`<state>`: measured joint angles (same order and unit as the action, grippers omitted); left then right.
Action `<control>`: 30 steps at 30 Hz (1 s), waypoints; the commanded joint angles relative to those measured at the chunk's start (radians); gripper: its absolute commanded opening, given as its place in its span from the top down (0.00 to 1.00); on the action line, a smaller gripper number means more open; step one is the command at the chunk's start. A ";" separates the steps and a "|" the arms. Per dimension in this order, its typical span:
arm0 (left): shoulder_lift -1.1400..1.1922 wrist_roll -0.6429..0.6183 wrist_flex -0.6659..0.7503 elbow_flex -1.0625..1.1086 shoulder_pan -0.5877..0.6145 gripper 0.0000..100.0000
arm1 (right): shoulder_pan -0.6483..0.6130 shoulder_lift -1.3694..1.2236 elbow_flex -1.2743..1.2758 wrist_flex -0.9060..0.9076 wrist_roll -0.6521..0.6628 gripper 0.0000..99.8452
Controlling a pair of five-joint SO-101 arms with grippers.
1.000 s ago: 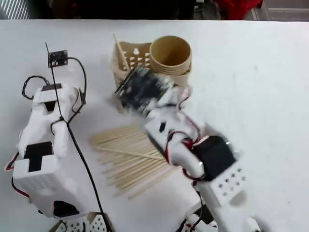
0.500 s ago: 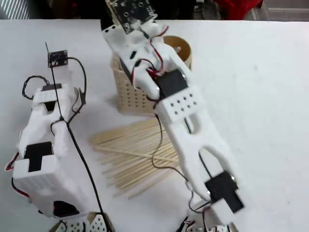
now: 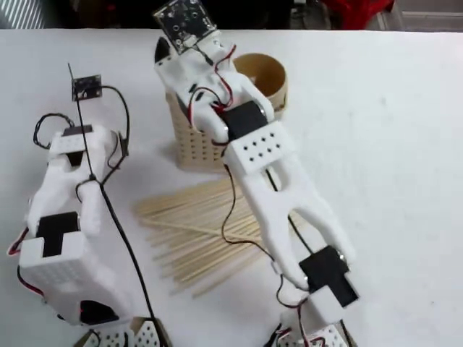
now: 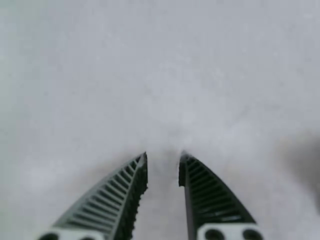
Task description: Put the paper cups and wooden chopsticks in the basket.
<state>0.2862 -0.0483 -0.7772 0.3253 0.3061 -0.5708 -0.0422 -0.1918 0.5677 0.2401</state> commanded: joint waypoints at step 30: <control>-0.002 0.009 0.020 -0.015 -0.012 0.88 | -0.186 0.058 0.776 0.331 0.376 0.85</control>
<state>0.2862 -0.0483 -0.7772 0.3253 0.3061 -0.7503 0.0253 0.5754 0.9528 0.6053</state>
